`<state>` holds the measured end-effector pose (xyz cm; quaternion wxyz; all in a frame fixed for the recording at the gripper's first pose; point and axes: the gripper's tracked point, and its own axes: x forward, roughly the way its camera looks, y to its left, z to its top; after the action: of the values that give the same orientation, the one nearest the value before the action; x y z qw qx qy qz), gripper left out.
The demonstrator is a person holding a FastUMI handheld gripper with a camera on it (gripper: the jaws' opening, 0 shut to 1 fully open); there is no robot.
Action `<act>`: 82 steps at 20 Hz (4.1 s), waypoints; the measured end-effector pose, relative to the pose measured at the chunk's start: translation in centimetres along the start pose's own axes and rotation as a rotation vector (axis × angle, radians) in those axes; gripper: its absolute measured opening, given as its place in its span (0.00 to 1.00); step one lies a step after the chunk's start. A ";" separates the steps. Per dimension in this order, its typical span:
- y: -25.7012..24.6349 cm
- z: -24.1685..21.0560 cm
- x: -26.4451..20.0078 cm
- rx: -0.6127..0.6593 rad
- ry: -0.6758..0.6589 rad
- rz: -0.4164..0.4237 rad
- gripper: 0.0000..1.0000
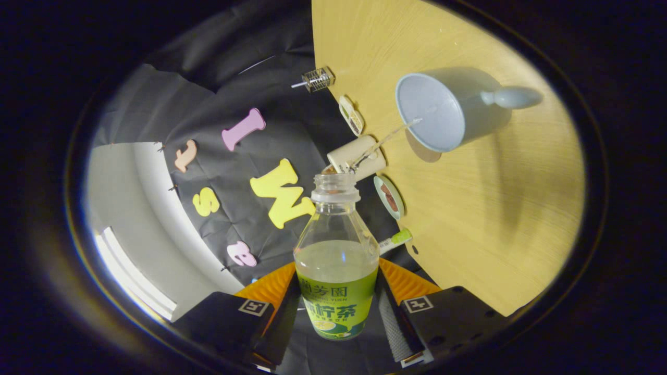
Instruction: Take the bottle from table, then pour the juice into the cup, finally place the bottle on the coaster
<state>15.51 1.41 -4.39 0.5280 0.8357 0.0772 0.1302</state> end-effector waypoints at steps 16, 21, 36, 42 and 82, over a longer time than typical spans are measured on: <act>0.5 -0.2 -0.3 0.075 -0.003 0.012 0.78; 1.2 0.6 -0.5 0.134 -0.030 0.034 0.78; 2.8 0.7 -0.7 0.265 -0.047 0.034 0.78; 4.4 0.9 -0.7 0.283 -0.048 0.057 0.78; -5.2 2.0 -1.0 -0.848 -0.046 -0.414 0.79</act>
<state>15.22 1.64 -10.05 0.8393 0.5158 0.1705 0.0235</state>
